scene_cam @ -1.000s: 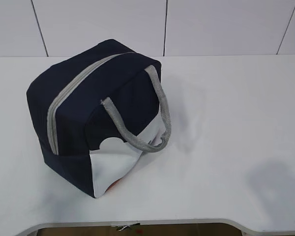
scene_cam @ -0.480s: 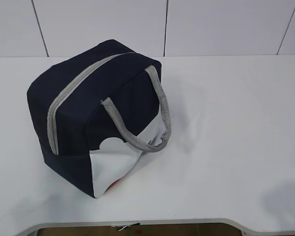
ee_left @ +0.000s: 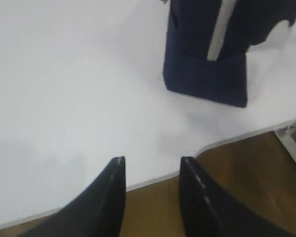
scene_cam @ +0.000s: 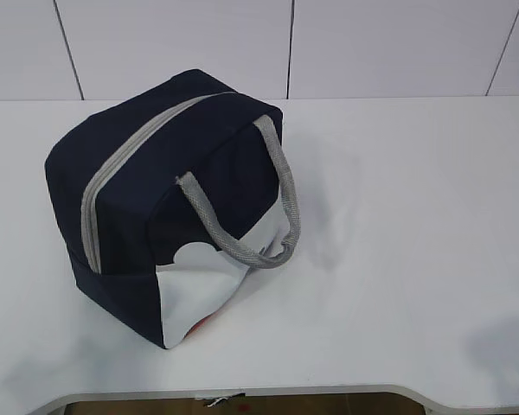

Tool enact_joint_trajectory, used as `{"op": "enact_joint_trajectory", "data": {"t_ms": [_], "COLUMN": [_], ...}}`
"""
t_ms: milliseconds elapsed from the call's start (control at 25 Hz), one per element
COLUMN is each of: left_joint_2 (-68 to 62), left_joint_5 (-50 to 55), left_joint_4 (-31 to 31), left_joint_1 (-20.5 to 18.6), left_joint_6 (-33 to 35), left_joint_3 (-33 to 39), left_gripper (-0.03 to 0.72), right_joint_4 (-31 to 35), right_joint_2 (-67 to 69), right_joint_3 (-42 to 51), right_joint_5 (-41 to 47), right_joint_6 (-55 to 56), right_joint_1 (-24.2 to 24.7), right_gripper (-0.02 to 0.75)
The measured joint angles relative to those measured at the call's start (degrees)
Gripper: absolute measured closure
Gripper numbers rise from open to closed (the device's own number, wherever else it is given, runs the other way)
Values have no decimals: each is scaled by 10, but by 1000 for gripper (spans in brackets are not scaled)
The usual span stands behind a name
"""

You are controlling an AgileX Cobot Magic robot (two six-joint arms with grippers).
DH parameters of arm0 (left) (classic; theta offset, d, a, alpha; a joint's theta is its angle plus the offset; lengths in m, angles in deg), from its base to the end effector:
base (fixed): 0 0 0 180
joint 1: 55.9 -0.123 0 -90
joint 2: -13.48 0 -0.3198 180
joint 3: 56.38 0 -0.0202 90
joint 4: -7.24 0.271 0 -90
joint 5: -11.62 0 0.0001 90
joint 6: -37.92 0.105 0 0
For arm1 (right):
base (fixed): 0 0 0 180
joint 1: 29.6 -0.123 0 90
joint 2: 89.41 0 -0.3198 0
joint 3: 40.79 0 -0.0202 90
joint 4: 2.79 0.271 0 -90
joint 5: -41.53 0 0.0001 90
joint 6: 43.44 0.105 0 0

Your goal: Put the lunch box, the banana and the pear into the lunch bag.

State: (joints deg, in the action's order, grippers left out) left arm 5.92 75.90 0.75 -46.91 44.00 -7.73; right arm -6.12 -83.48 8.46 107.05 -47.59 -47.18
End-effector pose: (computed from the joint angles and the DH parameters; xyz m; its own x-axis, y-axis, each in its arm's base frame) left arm -0.0145 -0.0085 0.2797 -0.4845 0.1338 -0.8645 0.2702 0.9628 -0.0024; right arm -0.0145 -0.0104 0.2738 -0.4590 -0.2464 -0.8536 -0.3039 0.9464 -0.1097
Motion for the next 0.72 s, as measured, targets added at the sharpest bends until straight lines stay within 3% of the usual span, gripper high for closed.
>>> {"op": "enact_joint_trajectory", "data": {"t_ms": [160, 240, 400, 720], "left_joint_2": [0, 0, 0, 0], "left_joint_5": [0, 0, 0, 0], "left_joint_4": [0, 0, 0, 0], "left_joint_1": [-80, -102, -107, -107], "left_joint_6": [0, 0, 0, 0], "left_joint_3": [0, 0, 0, 0], "left_gripper": [423, 423, 424, 425], "right_joint_4": [0, 1, 1, 2], "right_joint_2": [0, 0, 0, 0], "right_joint_3": [0, 0, 0, 0], "right_joint_5": [0, 0, 0, 0], "right_joint_6": [1, 1, 1, 1], "right_joint_1": [69, 102, 129, 129], "right_gripper": [295, 295, 295, 295]}}
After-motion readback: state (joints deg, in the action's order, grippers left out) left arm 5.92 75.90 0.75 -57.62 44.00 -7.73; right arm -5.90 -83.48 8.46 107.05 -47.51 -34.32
